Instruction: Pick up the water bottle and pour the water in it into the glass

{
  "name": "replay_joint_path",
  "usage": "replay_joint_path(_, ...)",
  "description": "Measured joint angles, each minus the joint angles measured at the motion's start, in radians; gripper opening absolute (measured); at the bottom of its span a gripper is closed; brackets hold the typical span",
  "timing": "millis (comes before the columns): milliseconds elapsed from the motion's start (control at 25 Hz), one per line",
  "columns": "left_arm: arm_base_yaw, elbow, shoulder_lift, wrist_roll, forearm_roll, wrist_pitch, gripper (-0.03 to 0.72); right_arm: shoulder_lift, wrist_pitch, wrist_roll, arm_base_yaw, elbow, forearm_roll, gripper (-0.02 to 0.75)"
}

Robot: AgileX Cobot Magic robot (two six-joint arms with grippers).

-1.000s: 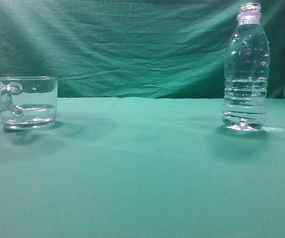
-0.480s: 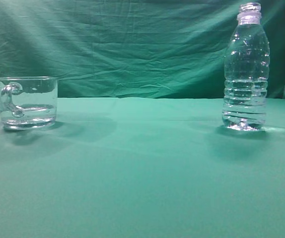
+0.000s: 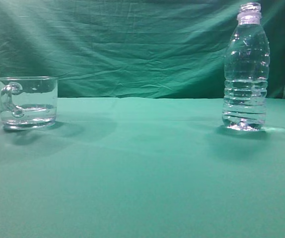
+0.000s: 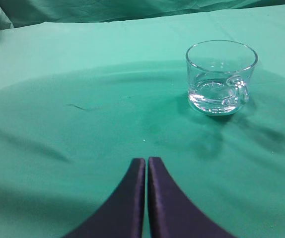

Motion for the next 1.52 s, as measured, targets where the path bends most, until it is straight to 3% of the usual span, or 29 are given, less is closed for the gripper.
replay_joint_path(120,0.0,0.0,0.0,0.0,0.0,0.0,0.0,0.0,0.072,-0.283,0.0,0.023,0.173,0.0)
replay_joint_path(200,0.0,0.0,0.0,0.0,0.0,0.0,0.0,0.0,0.089,-0.633,0.0,0.038,0.41,0.0)
replay_joint_path(280,0.0,0.0,0.0,0.0,0.0,0.0,0.0,0.0,0.125,-0.966,0.0,0.054,0.725,0.0)
replay_joint_path(400,0.0,0.0,0.0,0.0,0.0,0.0,0.0,0.0,0.277,-1.401,0.0,0.067,1.115,0.0)
replay_joint_path(520,0.0,0.0,0.0,0.0,0.0,0.0,0.0,-0.002,0.457,-1.708,0.0,0.096,1.328,0.0)
replay_joint_path(680,0.0,0.0,0.0,0.0,0.0,0.0,0.0,-0.078,0.535,-1.816,0.0,0.195,1.394,0.0)
replay_joint_path(1000,0.0,0.0,0.0,0.0,0.0,0.0,0.0,-0.343,0.546,-1.873,0.0,0.441,1.377,0.0)
replay_joint_path(1520,0.0,0.0,0.0,0.0,0.0,0.0,0.0,-0.351,0.536,-1.884,0.0,0.629,1.371,0.0)
